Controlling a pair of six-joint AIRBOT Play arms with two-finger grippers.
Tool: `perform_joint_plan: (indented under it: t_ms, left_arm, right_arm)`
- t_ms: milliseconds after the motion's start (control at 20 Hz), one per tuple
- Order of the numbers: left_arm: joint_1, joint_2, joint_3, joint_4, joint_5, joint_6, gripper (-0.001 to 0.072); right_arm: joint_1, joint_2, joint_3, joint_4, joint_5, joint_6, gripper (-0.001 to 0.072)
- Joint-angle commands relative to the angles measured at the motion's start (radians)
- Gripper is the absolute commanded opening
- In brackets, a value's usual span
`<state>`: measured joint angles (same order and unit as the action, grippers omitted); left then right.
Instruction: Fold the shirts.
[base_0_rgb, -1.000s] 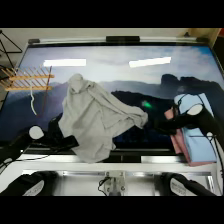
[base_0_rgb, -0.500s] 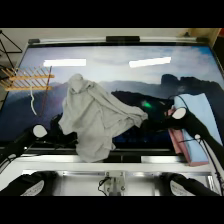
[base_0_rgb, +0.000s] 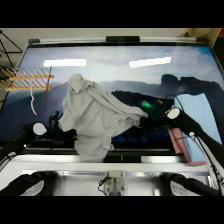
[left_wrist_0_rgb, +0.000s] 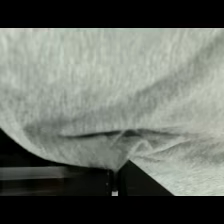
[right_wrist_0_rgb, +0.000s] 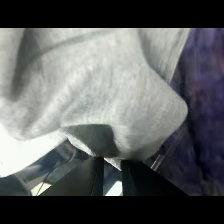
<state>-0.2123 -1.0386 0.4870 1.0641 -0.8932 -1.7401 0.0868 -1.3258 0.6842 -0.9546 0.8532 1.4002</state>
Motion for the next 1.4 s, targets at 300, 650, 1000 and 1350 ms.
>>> perform_joint_plan:
  t_ms: [300, 650, 1000, 1350]
  left_arm:
    - [0.002, 0.083, 0.238, 0.045, -0.010, 0.071, 0.0035]
    - [0.008, 0.327, 1.041, 0.322, 0.009, 0.131, 0.0036]
    - [0.008, 0.433, 1.439, 0.366, 0.092, 0.112, 0.0035]
    - [0.008, 0.413, 1.436, 0.538, 0.003, 0.082, 0.0035]
  right_arm:
    - [-0.001, 0.138, 0.051, -0.042, 0.106, -0.081, 0.0058]
    - [-0.011, 0.551, 0.584, -0.289, 0.038, -0.076, 0.0058]
    - [-0.011, 0.766, 0.892, -0.496, -0.117, 0.111, 0.0058]
    - [-0.011, 0.774, 0.892, -0.680, -0.090, 0.196, 0.0058]
